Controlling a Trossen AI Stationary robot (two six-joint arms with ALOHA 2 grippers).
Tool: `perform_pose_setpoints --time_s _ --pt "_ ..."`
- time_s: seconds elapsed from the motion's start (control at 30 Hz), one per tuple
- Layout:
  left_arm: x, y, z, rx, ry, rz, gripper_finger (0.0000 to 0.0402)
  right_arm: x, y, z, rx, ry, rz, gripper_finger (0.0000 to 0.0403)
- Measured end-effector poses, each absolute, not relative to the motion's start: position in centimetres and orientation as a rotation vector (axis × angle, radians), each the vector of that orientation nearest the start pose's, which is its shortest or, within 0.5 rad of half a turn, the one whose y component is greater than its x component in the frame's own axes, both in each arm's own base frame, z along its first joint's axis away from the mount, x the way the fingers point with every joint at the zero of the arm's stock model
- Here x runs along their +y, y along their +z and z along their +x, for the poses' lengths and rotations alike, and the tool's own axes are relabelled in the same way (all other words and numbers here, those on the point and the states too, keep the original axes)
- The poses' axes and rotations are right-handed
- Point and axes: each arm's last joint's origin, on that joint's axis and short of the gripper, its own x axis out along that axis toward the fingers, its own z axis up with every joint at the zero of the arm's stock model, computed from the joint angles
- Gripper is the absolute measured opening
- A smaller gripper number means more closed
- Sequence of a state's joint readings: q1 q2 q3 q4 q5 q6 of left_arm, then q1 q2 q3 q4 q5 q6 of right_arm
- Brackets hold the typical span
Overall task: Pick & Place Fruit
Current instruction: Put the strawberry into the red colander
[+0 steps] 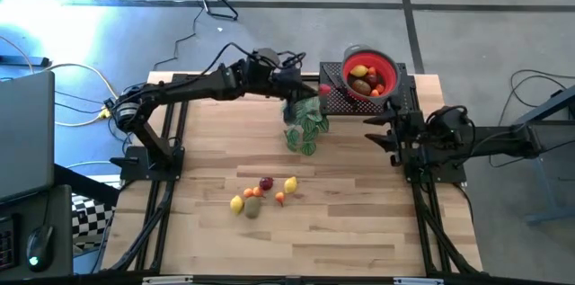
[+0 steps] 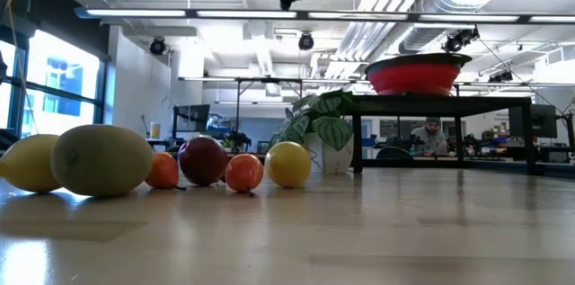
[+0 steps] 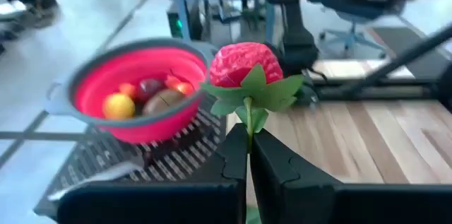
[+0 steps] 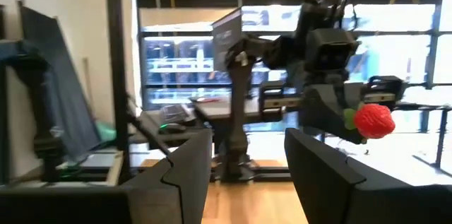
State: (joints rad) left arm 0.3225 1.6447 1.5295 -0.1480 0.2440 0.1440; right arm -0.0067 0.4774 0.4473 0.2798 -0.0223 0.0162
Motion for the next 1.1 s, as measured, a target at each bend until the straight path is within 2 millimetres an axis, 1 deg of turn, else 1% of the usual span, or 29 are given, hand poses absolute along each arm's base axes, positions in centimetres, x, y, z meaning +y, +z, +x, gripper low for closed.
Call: perform_pose_setpoints --time_s 0.17,0.3,0.4,0.63,0.7,0.77,0.87,0.97,1.1 --pt "11.8 37.0 37.3 0.227 0.128 0.049 0.0001 0.0 30.1 12.6 -0.245 0.01 -0.007 0.0171" --pt "12.6 35.8 38.3 0.222 0.151 0.007 0.0001 0.0 29.7 12.7 -0.203 0.018 -0.008 0.0171" --pt "13.5 35.0 39.0 0.191 0.164 -0.03 0.0001 0.0 29.5 12.7 -0.181 0.018 -0.003 0.0171" --pt "15.9 34.2 39.9 0.077 0.127 -0.096 0.0 0.0 29.5 12.6 -0.187 0.022 0.0 0.0171" --pt "16.7 34.5 40.2 0.059 0.123 -0.108 0.0 0.0 29.6 12.5 -0.193 0.022 0.0 0.0171" --pt "17.1 34.8 40.9 0.049 0.11 -0.107 0.0 0.0 29.7 12.4 -0.199 0.022 -0.001 0.0171" --pt "17.8 34.7 41.9 0.094 0.087 -0.124 0.0 0.0 29.8 12.2 -0.211 0.015 -0.006 0.0171" --pt "17.9 35.2 42.9 0.104 0.045 -0.119 0.0 -0.1 29.9 12.1 -0.217 -0.024 -0.034 0.0171" --pt "17.8 36.2 43.0 0.084 -0.035 -0.114 0.0 -0.4 29.7 12.1 -0.198 -0.113 -0.11 0.0171"
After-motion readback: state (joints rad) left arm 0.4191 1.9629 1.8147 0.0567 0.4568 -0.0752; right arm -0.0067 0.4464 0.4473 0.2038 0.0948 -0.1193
